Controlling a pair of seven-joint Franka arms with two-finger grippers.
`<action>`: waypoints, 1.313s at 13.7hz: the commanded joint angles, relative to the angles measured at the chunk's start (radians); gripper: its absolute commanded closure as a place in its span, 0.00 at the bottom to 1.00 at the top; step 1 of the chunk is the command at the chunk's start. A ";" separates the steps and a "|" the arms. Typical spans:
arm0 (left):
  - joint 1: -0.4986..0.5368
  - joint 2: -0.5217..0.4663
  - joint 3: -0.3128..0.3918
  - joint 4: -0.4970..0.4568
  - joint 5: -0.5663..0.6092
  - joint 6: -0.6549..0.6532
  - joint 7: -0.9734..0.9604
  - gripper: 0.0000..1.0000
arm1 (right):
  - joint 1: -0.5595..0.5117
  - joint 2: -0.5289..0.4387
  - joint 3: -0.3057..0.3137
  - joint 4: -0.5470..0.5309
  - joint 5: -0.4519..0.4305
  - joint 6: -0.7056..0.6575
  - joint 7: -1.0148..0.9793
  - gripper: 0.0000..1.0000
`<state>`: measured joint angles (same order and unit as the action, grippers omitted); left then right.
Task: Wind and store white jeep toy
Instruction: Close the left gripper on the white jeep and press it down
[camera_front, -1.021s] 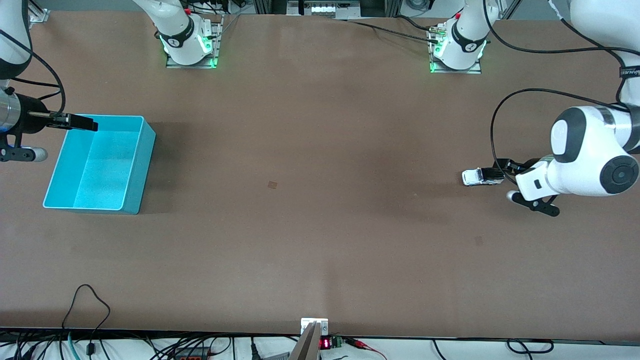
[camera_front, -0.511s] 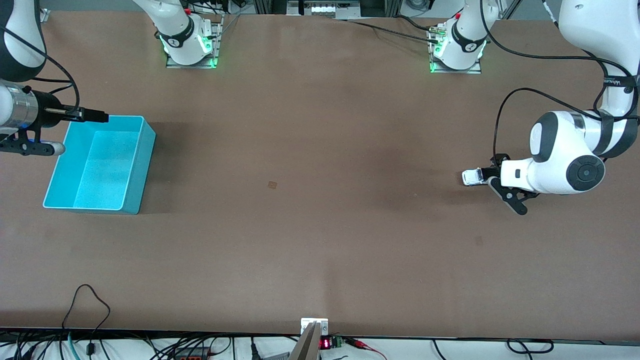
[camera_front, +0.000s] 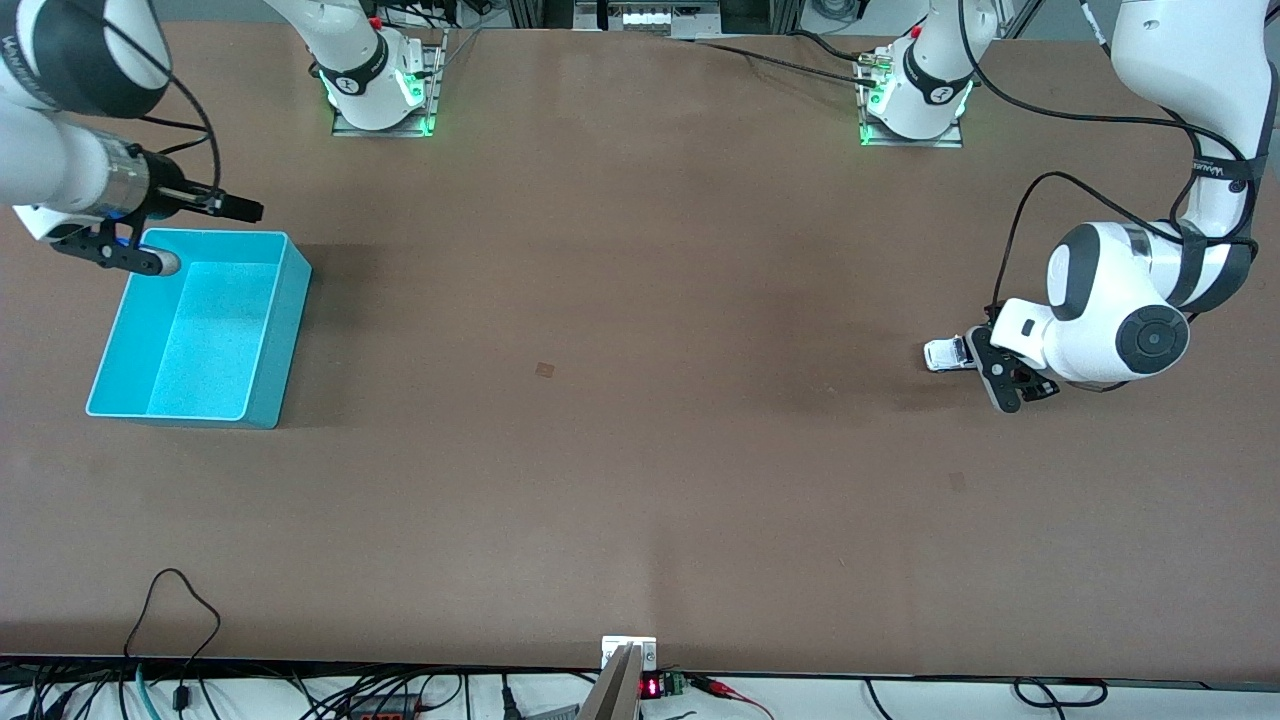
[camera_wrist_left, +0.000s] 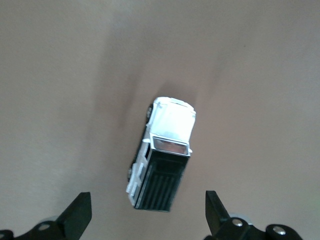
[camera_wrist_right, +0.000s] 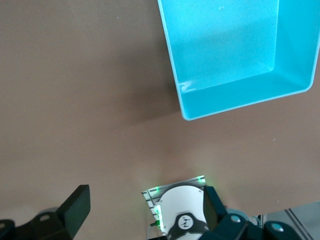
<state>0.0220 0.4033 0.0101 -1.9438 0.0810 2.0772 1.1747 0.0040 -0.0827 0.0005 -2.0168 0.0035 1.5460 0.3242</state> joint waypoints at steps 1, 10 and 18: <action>0.013 -0.027 -0.015 -0.052 0.019 0.058 0.033 0.00 | 0.074 -0.022 -0.002 -0.025 0.003 0.023 0.171 0.00; 0.029 -0.050 -0.022 -0.155 0.016 0.118 0.108 0.00 | 0.087 -0.019 -0.002 -0.022 0.012 0.039 0.233 0.00; 0.033 -0.057 -0.022 -0.208 0.016 0.237 0.287 0.00 | 0.085 -0.014 -0.002 -0.017 0.012 0.028 0.223 0.00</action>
<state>0.0408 0.3842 0.0004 -2.1007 0.0810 2.2850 1.4346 0.0915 -0.0848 -0.0007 -2.0232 0.0037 1.5711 0.5445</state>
